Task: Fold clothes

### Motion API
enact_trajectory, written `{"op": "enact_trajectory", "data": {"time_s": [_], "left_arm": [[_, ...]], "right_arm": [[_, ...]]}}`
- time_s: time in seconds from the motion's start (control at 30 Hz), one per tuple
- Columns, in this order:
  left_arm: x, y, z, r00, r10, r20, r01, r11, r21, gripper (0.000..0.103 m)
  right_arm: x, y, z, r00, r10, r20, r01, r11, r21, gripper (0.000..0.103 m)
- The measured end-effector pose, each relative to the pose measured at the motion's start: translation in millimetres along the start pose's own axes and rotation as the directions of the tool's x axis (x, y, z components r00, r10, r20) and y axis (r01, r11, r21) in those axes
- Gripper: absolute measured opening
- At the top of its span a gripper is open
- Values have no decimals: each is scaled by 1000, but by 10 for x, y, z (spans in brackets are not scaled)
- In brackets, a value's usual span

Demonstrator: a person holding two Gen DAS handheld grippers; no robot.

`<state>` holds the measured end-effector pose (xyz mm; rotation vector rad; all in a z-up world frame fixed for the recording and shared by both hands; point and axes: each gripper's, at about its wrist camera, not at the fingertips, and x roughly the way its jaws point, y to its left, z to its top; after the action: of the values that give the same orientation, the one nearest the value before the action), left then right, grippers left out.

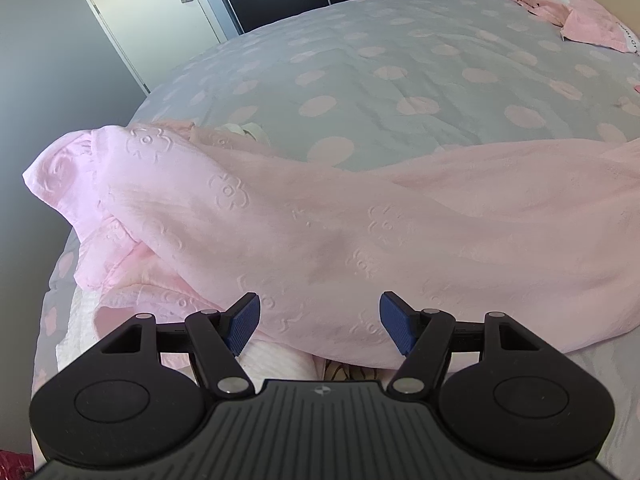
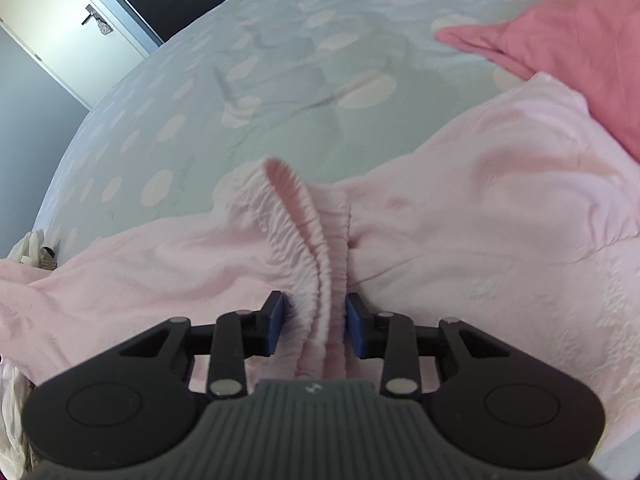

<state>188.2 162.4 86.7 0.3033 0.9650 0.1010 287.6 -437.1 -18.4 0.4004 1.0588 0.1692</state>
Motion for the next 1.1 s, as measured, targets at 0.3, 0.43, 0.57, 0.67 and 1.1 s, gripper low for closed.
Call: {"op": "enact_trajectory", "data": {"time_s": [0.3, 0.43, 0.57, 0.67, 1.1], "left_arm": [[-51, 58, -30, 1000, -12, 22, 12, 1000, -13, 65], [-82, 145, -80, 999, -13, 30, 14, 999, -37, 65], [-105, 248, -136, 999, -25, 39, 28, 997, -66, 65], [-135, 298, -162, 998, -38, 49, 42, 996, -80, 65], [-239, 230, -215, 987, -138, 76, 144, 987, -72, 65]], "right_arm": [[-321, 353, 95, 989, 141, 47, -143, 989, 45, 10], [-443, 652, 88, 971, 233, 53, -236, 970, 52, 10], [-515, 1039, 95, 956, 285, 64, -288, 957, 38, 10], [-535, 1368, 104, 952, 300, 67, -301, 953, 12, 10], [409, 2971, -553, 971, 188, -148, -228, 918, -325, 10]]}}
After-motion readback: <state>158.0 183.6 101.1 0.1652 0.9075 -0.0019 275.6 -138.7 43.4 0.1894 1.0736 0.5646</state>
